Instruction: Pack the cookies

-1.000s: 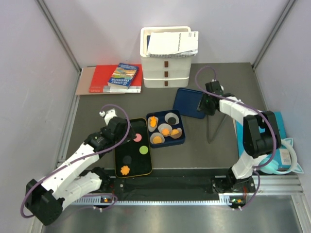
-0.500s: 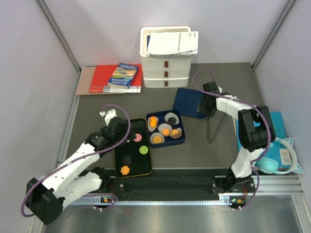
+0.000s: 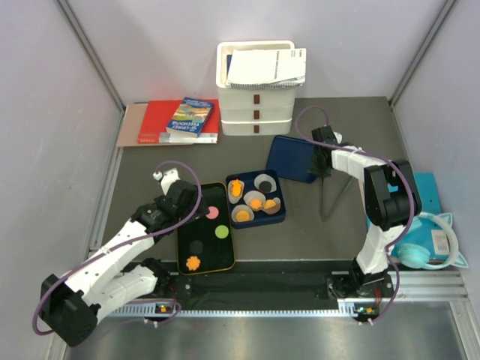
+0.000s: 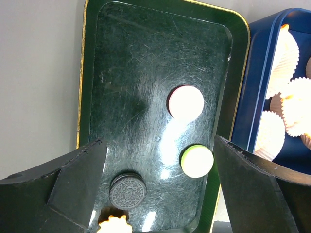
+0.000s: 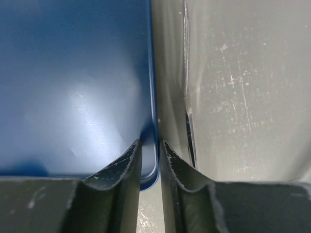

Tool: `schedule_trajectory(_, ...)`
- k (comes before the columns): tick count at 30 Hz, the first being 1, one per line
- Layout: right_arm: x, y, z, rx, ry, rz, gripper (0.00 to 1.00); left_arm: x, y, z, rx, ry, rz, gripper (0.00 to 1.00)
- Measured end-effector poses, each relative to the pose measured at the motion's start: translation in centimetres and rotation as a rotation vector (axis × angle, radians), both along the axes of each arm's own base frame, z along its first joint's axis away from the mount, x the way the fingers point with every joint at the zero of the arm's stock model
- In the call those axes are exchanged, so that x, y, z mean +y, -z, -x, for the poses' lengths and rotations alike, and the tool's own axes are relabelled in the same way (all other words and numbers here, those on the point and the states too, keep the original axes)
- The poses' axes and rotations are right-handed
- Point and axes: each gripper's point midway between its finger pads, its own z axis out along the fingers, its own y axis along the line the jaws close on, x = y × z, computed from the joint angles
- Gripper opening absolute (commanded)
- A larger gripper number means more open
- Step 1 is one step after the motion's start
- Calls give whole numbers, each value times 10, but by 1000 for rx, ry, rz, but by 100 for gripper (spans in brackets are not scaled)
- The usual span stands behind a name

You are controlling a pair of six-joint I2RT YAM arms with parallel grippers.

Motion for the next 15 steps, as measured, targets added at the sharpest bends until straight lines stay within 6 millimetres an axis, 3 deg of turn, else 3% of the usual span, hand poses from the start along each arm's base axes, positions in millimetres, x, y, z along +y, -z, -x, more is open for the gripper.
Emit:
schedule_trajectory(8,-6,-8,1,-14,13,27,9,2,-5,-3,-14,-10,-8,95)
schedule_trajectory(12,-9,-31,0,-61,15,29,8,3,-9,-5,-26,-13,-13,95)
schedule_trajectory(15,-10,-48,-1,-99,19,27,16,3,-10,-6,-29,-11,-16,95)
